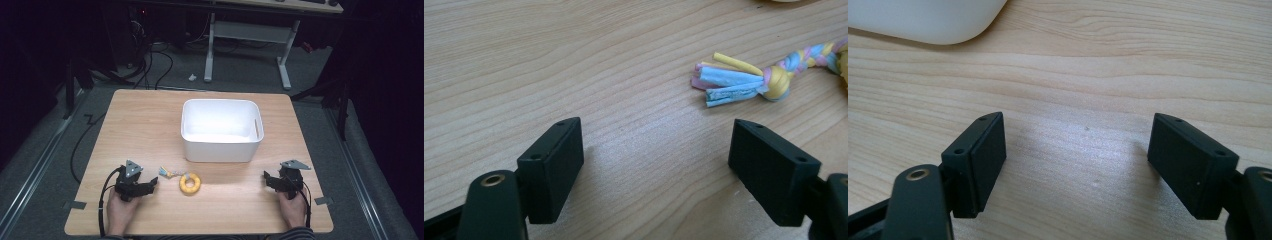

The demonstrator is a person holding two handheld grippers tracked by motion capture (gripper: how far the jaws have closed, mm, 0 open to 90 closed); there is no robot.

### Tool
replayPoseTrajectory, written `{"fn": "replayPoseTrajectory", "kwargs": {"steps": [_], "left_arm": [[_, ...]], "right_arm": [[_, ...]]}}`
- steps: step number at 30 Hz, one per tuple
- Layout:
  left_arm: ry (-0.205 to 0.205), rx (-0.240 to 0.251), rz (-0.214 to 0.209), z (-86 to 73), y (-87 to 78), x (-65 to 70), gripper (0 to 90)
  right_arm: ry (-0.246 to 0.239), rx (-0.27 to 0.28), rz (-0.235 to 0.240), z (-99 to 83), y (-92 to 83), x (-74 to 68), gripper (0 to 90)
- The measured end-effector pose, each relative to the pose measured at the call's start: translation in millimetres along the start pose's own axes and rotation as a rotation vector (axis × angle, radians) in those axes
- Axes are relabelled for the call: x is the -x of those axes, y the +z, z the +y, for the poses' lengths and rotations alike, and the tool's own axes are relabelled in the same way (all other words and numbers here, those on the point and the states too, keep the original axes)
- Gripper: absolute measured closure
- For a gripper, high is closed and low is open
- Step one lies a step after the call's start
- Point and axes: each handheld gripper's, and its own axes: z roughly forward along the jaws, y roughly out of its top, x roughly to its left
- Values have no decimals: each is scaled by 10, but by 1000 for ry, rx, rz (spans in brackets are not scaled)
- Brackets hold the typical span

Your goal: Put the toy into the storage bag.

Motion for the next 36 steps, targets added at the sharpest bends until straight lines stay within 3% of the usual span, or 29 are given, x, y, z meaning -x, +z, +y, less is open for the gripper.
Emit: {"fn": "replayPoseTrajectory", "kwargs": {"steps": [14, 21, 36], "left_arm": [[-7, -2, 10, 0, 3, 2, 204], [9, -8, -8, -5, -1, -8, 175], [-7, -31, -19, -39, -84, 11, 181]], "right_arm": [[-6, 2, 2, -7, -7, 1, 239], [-8, 3, 5, -10, -10, 2, 243], [-7, 0, 5, -14, -17, -2, 244]]}}
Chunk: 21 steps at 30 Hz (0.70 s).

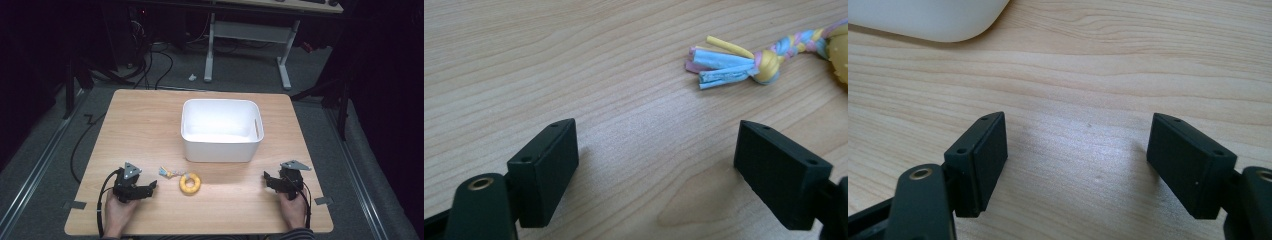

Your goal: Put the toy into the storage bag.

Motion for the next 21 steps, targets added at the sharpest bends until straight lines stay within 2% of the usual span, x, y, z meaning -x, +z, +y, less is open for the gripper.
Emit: {"fn": "replayPoseTrajectory", "kwargs": {"steps": [5, 11, 15, 21], "left_arm": [[3, -19, -3, -1, -37, 12, 209], [-20, -25, -17, -4, -65, 0, 216], [-9, -22, -14, 12, -93, 28, 215], [2, -19, -38, 75, -146, 84, 212]], "right_arm": [[2, -1, 0, -1, -2, -2, 244], [2, -1, 0, -2, -2, -2, 244], [1, 0, 0, -3, -3, -3, 244], [1, 0, 0, -3, -4, -3, 244]]}}
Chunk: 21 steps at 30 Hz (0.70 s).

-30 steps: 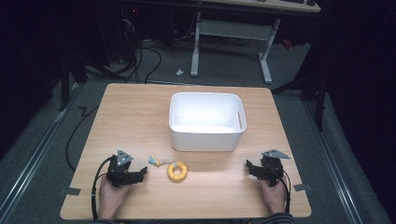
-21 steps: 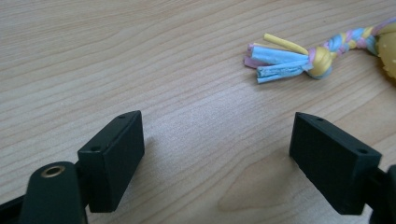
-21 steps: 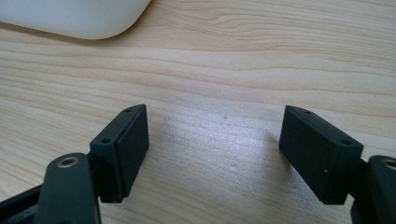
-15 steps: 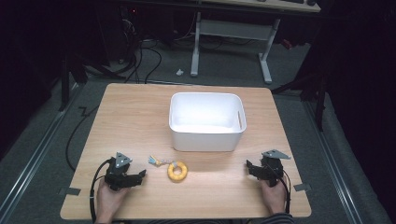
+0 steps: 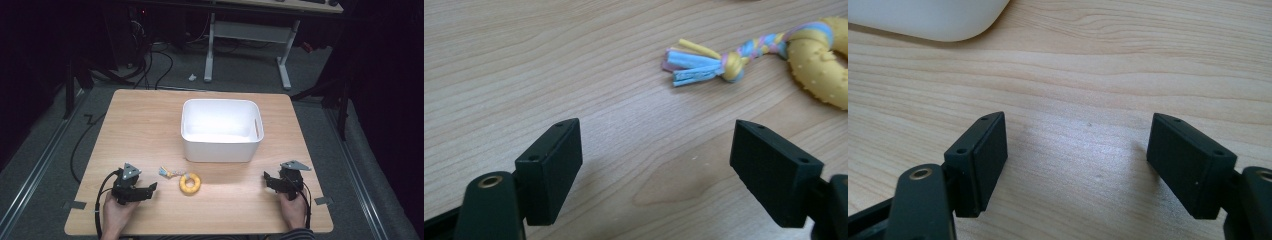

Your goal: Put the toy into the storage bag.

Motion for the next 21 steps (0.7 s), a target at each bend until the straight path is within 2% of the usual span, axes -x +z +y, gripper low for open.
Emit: {"fn": "replayPoseTrajectory", "kwargs": {"steps": [2, 4, 7, 10, 13, 19, 21], "left_arm": [[25, -2, -8, 46, -14, 58, 209], [31, -2, -12, 63, -15, 75, 205], [20, -6, -46, 117, -11, 117, 214], [23, -2, -56, 163, -11, 172, 220], [58, -16, -54, 214, -4, 232, 220], [83, -30, -61, 309, 23, 352, 243], [98, -35, -76, 347, 35, 398, 252]], "right_arm": [[-1, -1, 1, 0, -1, 0, 244], [0, -1, 0, -1, -1, 0, 244], [0, -1, 1, -1, -1, 0, 244], [0, 0, 1, -1, -1, 0, 244], [0, 0, 0, -1, -2, -1, 244], [-2, 0, 1, -2, -2, 1, 244], [-2, 0, 1, -2, -2, 1, 244]]}}
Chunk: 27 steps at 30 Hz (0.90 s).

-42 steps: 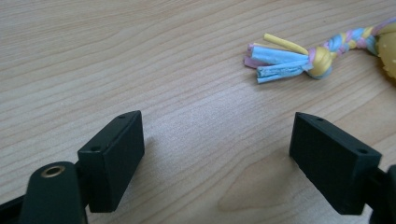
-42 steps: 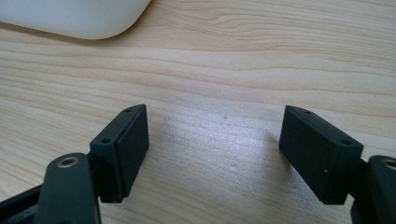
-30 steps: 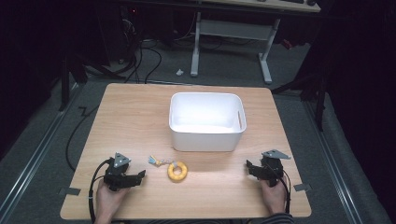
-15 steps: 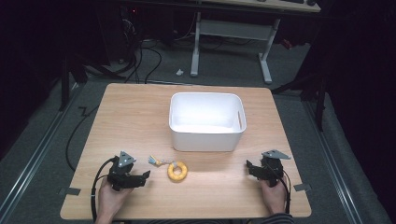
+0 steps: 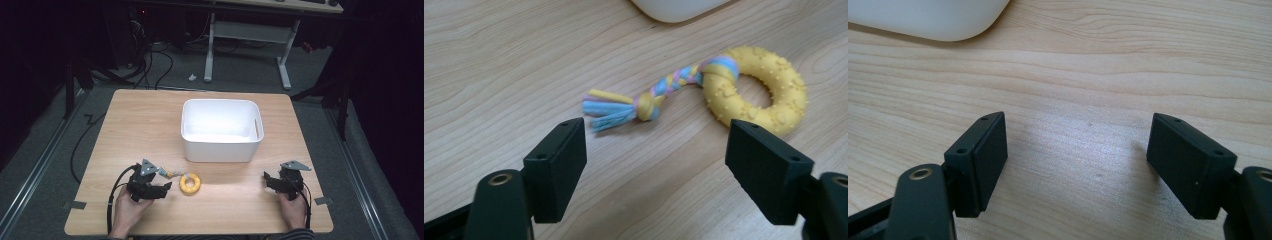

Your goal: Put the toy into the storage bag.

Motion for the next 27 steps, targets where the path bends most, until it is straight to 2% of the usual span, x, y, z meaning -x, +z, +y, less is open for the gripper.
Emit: {"fn": "replayPoseTrajectory", "kwargs": {"steps": [4, 8, 11, 19, 27], "left_arm": [[24, -6, -10, 67, 31, 53, 282], [39, -29, -40, 135, 78, 103, 334], [64, -37, -38, 186, 123, 157, 364], [63, -66, -41, 296, 251, 233, 403], [89, -80, -33, 368, 359, 302, 418]], "right_arm": [[0, 0, 0, -1, -1, 0, 244], [0, 0, 0, -1, -1, 0, 244], [-1, 0, 0, -2, -1, -1, 244], [0, 0, 0, -2, -1, -1, 243], [-1, 1, -1, -3, -1, -3, 243]]}}
